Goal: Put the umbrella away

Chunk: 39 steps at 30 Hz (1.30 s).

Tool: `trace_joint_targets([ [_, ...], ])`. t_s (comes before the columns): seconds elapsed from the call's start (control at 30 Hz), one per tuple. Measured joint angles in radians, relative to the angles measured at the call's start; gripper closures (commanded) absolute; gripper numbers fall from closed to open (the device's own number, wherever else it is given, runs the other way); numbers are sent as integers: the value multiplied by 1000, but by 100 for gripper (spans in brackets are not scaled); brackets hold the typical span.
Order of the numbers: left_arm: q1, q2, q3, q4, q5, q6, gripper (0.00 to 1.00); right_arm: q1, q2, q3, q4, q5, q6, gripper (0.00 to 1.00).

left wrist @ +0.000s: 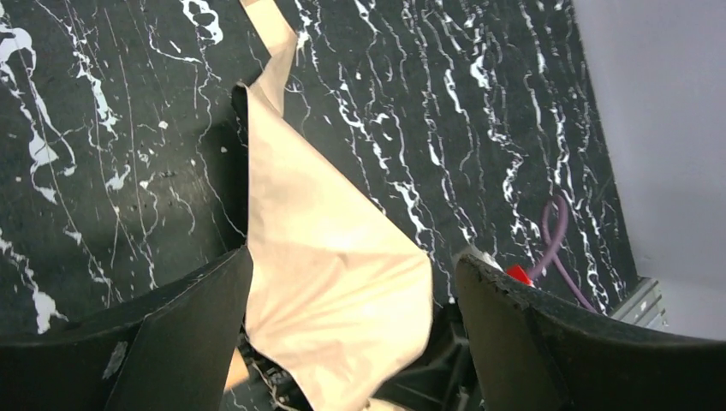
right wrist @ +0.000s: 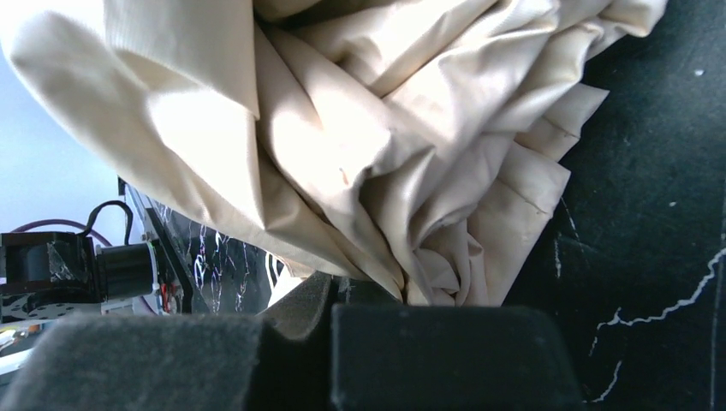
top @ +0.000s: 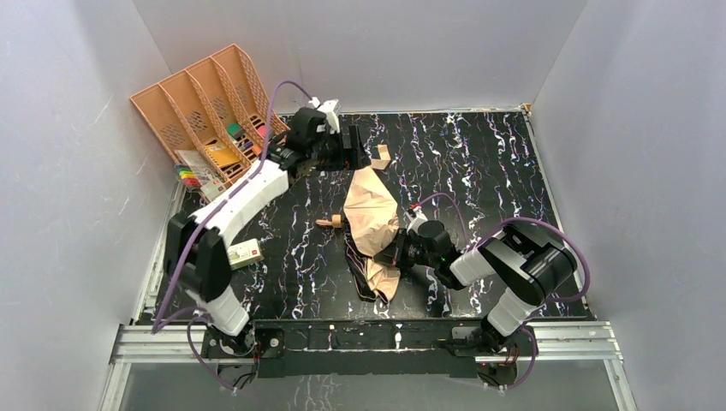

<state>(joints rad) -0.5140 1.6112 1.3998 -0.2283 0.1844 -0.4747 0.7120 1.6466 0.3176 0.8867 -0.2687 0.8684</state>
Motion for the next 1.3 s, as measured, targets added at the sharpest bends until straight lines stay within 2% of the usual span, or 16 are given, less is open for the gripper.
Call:
trace_joint_targets([
  [0.1,28,130,112,-42,49,31,2,1,-10,0,-16,2,-1,100],
  [0.3,93,351,288,-104,125,31,2,2,-26,0,-43,4,-4,100],
  [0.37,107,407,335,-119,146,29,4,2,-27,0,-46,4,-3,100],
  [0.57,114,544,457,-140,240,13,28,2,-28,0,-47,4,-3,100],
  [0.7,114,610,500,-138,305,-1,32,2,-28,0,-48,4,-3,100],
  [0.77,114,628,501,-138,322,-7,38,2,-28,0,-48,4,-3,100],
  [1.07,114,652,501,-140,364,-20,86,2,-28,2,-49,4,-3,100],
  [1.17,114,652,507,-143,367,-20,99,2,-27,2,-49,3,-3,100],
  [1.3,114,652,544,-146,373,-19,100,2,-19,3,-44,1,4,100],
])
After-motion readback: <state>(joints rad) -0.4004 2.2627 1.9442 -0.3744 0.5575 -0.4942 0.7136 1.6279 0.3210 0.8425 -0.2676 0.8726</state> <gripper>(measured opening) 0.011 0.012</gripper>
